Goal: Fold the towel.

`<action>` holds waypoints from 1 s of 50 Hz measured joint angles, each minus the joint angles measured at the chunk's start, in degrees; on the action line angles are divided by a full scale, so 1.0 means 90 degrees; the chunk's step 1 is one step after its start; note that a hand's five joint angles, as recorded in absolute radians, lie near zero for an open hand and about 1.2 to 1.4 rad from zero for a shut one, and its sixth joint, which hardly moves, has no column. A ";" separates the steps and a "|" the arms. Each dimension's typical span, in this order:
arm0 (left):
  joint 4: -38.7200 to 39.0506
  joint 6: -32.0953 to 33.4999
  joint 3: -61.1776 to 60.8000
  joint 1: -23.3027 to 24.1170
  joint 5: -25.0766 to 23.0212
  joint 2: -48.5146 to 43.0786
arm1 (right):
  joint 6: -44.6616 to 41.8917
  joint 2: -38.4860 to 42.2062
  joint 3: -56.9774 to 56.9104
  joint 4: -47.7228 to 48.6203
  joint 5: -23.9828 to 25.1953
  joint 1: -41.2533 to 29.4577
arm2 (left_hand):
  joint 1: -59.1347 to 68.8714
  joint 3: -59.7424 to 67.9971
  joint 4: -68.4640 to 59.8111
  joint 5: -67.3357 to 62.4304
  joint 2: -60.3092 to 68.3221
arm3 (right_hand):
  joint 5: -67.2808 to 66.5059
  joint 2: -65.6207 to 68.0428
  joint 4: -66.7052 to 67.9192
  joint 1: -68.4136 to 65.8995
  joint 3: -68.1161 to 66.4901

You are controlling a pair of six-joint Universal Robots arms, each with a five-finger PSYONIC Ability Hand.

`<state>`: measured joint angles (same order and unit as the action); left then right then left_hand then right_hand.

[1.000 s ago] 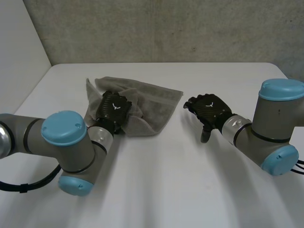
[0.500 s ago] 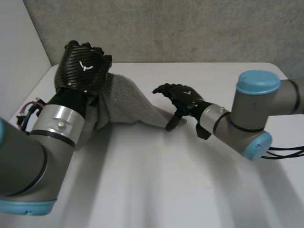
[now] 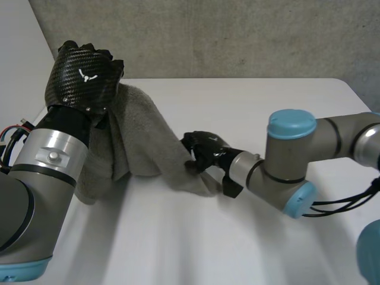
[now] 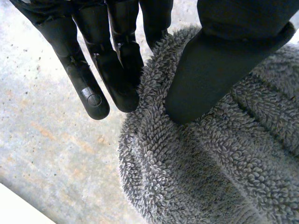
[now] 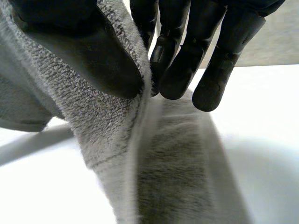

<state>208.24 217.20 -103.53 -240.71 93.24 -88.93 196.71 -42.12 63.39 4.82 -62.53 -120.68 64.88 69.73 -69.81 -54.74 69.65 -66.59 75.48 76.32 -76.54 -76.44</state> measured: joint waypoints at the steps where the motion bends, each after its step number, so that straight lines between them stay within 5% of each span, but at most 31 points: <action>1: 0.0002 -0.0003 0.0001 -0.0027 -0.0002 -0.0007 | -0.0009 -0.0097 0.0112 -0.0005 -0.0021 0.0091 | 0.0000 0.0000 -0.0001 0.0000 0.0000 | 0.0000 0.0000 0.0001 0.0000 0.0000; 17: 0.0020 -0.0030 0.0013 -0.0024 -0.0010 -0.0102 | -0.0383 -0.2501 0.1369 0.0245 -0.0574 0.1123 | 0.0001 -0.0397 0.0409 0.0000 -0.0388 | -0.0023 0.0000 0.0002 -0.0001 0.0000; 32: -0.0030 -0.1489 0.0191 0.0319 0.0015 -0.0388 | -0.1276 -0.4285 0.1566 -0.0633 0.0239 0.1478 | 0.0001 -0.0466 0.0473 0.0000 -0.0454 | -0.0029 0.0033 0.0006 -0.0001 0.0000; 40: -0.0394 -0.1771 0.0470 0.0195 -0.0006 -0.1339 | -0.3577 -0.3706 0.1102 -0.1999 0.0067 0.1587 | 0.0000 -0.0477 0.0490 0.0000 -0.0464 | -0.0030 0.0033 0.0008 -0.0002 0.0000; 50: -0.1299 -0.1725 0.2189 -0.0059 0.0004 -0.3192 | -0.5523 -0.1422 -0.0739 -0.3325 -0.0872 0.1413 | 0.0000 -0.0431 0.0446 0.0000 -0.0432 | -0.0030 0.0117 0.0008 -0.0002 0.0000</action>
<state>196.55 201.68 -83.82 -241.24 93.28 -117.65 147.00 -54.93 56.74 -25.10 -70.38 -107.96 64.88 65.85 -65.80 -54.74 65.76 -66.86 76.54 76.39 -76.56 -76.44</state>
